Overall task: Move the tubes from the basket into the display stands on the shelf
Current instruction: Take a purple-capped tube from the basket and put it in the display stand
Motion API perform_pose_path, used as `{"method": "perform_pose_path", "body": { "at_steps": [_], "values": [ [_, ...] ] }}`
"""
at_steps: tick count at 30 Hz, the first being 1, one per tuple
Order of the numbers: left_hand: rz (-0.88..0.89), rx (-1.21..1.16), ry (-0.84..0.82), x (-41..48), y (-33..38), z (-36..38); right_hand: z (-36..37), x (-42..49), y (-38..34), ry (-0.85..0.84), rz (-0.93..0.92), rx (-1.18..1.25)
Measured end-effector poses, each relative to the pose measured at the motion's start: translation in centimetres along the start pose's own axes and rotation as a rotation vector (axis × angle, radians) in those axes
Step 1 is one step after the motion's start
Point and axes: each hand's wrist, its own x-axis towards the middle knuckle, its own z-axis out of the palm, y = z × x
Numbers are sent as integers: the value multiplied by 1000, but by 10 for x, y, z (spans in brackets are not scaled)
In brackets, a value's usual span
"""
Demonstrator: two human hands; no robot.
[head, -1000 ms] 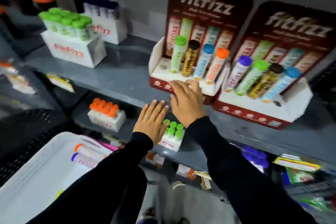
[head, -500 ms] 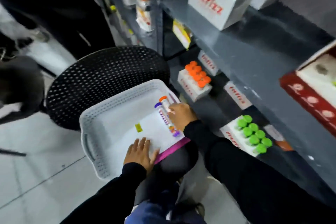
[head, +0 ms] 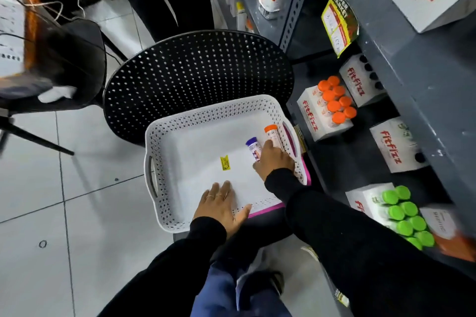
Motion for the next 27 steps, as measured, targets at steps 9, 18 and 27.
{"method": "perform_pose_path", "body": {
  "at_steps": [9, 18, 27],
  "values": [
    [63, 47, 71, -7, 6, -7, -78, -39, 33, -240, 70, 487],
    [306, 19, 378, 8, 88, -39, -172, -143, 95, 239, 144, 464],
    [923, 38, 664, -16, 240, -106, -239, -269, 156, 461, 266, 359]
  ]
}}
